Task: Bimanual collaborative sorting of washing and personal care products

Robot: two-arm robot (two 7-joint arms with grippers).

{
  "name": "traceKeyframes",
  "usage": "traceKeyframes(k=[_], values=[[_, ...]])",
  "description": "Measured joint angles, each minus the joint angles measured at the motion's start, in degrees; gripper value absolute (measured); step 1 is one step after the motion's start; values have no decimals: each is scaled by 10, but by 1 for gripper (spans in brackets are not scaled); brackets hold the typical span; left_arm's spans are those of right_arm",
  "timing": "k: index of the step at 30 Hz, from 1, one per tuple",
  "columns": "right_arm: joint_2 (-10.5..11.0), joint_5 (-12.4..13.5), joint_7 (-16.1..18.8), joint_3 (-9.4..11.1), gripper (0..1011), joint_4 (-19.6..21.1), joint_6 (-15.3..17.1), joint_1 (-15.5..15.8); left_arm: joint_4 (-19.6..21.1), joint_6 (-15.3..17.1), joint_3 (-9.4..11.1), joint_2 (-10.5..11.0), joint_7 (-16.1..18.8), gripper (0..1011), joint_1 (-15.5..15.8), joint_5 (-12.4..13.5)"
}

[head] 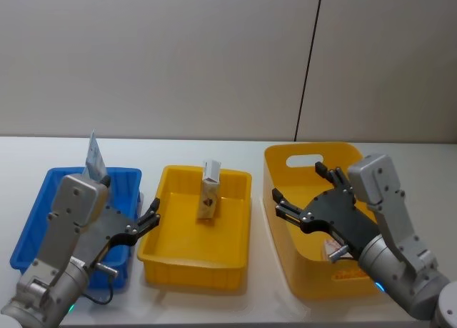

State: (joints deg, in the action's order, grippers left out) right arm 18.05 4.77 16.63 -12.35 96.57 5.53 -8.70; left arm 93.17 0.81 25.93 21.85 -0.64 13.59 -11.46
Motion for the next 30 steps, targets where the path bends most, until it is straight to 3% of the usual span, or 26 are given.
traceKeyframes(k=[15, 30], values=[[1, 2, 0, 0, 1002, -1, -5, 3, -6, 19, -12, -6, 9, 1001, 12, 8], [2, 2, 0, 0, 1002, -1, -7, 4, -29, 61, -35, -26, 24, 1001, 34, 4]])
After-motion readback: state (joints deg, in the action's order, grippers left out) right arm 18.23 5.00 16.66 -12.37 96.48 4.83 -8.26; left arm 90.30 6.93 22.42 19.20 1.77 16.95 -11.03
